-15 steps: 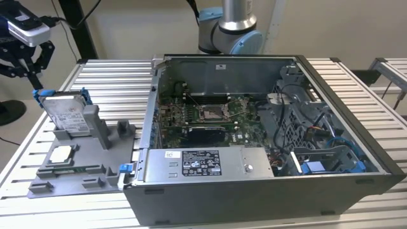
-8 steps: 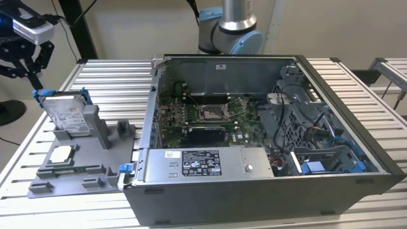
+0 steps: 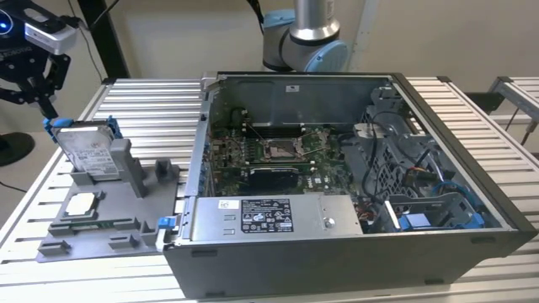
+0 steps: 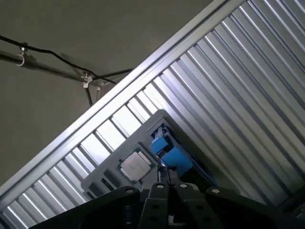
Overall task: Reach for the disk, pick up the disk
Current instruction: 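Pick up the disk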
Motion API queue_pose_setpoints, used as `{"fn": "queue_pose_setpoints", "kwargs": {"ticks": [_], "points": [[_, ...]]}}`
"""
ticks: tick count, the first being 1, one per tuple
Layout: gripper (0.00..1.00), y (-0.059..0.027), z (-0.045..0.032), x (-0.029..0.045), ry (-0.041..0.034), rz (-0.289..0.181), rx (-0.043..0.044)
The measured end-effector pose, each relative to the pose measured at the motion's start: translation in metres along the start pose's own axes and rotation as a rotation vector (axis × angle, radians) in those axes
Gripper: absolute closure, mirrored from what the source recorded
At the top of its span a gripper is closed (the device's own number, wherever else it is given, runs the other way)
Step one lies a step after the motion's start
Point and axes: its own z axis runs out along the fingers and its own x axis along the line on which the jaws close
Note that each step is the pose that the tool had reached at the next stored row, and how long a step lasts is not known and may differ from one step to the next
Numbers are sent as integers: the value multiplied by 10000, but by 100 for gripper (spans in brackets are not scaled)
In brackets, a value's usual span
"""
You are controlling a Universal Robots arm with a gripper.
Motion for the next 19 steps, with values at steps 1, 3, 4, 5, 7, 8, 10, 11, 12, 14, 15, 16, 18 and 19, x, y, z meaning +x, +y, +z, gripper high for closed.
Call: {"fn": "queue_pose_setpoints", "kwargs": {"ticks": [1, 3, 4, 5, 7, 8, 10, 11, 12, 14, 15, 16, 18, 19], "points": [[100, 0, 0, 0, -1, -180, 5], [100, 0, 1, 0, -8, -540, 23], [100, 0, 1, 0, -14, -719, 35], [100, 0, 2, 0, -21, -900, 47], [100, 0, 4, 0, -34, -1259, 71], [100, 0, 5, 0, -40, -1445, 81], [100, 0, 7, 0, -43, -1816, 92], [100, -1, 8, 0, -44, -2000, 97], [100, 0, 9, 0, -44, -2180, 100], [100, 0, 9, 0, -41, -2540, 102], [100, 0, 10, 0, -39, -2720, 103], [100, 0, 11, 0, -39, -2905, 103], [100, -1, 12, -1, -36, -3248, 105], [100, -1, 13, -1, -35, -3421, 106]]}}
